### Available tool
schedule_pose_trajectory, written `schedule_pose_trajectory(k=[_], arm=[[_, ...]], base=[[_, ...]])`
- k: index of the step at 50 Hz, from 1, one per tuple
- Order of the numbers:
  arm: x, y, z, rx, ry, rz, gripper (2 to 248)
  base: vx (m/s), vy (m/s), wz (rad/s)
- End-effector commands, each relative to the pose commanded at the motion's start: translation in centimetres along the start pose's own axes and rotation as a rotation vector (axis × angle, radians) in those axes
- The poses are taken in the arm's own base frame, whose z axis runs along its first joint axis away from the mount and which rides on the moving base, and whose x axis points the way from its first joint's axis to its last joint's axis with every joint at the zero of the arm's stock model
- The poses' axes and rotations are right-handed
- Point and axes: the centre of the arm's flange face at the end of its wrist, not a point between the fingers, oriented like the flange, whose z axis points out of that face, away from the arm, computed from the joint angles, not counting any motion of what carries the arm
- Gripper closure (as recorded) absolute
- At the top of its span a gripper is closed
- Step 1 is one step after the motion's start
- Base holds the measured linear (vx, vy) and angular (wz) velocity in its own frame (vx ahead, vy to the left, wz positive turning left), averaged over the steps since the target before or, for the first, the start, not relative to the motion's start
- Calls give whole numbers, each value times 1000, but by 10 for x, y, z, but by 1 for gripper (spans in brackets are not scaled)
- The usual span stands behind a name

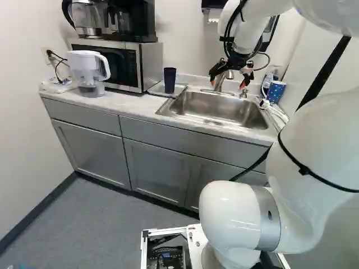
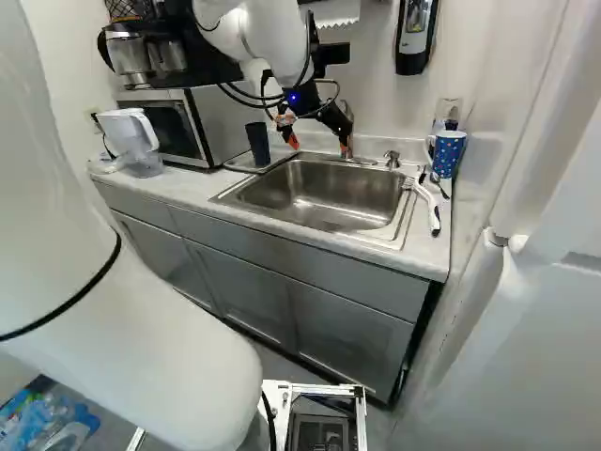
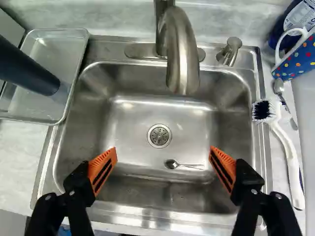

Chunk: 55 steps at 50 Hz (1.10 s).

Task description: Rinse the cup and place it in the tray

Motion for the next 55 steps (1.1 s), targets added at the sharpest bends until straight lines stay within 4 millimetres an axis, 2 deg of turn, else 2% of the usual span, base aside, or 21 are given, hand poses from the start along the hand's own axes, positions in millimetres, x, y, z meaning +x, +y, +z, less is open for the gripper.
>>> schedule_pose_trajectory(k=[55], arm=[[0,0,0,0,0,0,3]], base=[[0,0,0]])
